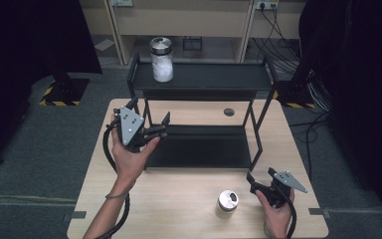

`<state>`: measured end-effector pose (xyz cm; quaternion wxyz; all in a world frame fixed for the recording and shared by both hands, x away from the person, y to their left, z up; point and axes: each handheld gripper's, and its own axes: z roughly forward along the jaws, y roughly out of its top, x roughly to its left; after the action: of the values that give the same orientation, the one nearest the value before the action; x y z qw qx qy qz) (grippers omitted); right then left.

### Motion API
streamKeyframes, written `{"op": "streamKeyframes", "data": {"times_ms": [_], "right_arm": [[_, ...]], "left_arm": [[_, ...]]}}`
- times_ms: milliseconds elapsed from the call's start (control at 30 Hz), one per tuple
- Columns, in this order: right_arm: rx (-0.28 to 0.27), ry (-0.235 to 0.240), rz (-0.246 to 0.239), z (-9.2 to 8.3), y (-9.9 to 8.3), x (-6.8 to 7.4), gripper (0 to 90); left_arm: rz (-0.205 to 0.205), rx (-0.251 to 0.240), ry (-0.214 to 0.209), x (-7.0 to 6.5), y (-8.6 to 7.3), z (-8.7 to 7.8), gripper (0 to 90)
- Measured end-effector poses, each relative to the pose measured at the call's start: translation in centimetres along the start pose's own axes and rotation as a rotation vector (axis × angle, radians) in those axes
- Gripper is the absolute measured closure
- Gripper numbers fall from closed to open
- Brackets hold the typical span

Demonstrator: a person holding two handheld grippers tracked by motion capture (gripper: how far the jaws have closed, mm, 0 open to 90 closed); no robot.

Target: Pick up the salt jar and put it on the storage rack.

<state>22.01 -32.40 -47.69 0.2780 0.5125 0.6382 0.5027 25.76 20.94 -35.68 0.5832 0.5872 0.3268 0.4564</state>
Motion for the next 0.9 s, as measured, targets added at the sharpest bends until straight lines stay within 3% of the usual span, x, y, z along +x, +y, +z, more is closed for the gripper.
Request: {"op": "streamKeyframes", "data": {"times_ms": [533,900], "right_arm": [[-0.001,0.0,-0.003,0.0,0.0,0.0,6.3],[0.0,-0.001,-0.003,0.0,0.0,0.1,6.3]], "left_arm": [[-0.021,0.02,-0.027,-1.4,-3.4,-1.8,0.0],[-0.042,0.05,-0.031,-1.5,-5.4,-2.7,0.0]]}}
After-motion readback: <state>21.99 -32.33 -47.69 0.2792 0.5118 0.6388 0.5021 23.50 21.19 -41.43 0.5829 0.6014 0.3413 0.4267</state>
